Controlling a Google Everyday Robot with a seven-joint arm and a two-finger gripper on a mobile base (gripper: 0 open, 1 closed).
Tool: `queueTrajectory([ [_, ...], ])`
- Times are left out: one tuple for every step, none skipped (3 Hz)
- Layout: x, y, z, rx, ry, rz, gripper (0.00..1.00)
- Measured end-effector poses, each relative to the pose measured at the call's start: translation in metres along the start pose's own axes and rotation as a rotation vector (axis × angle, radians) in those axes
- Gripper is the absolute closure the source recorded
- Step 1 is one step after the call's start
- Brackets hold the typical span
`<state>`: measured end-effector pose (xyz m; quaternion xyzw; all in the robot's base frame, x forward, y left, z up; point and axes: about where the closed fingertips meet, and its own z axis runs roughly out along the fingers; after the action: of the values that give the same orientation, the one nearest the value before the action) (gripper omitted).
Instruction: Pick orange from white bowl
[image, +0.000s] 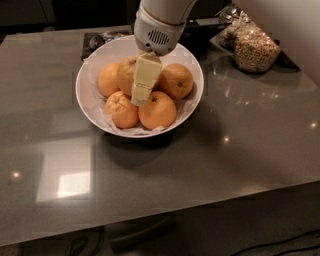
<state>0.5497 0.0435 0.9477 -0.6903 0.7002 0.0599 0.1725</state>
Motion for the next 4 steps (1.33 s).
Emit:
queueTrajectory([
  [-0.004,-0.003,0.009,-0.029,0.006,-0.009,0.14],
  [-0.005,-0.003,0.016,-0.052,0.011,-0.007,0.12],
  [-0.005,-0.003,0.018,-0.061,0.012,-0.006,0.11],
  [-0.007,-0.003,0.021,-0.076,0.011,-0.007,0.14],
])
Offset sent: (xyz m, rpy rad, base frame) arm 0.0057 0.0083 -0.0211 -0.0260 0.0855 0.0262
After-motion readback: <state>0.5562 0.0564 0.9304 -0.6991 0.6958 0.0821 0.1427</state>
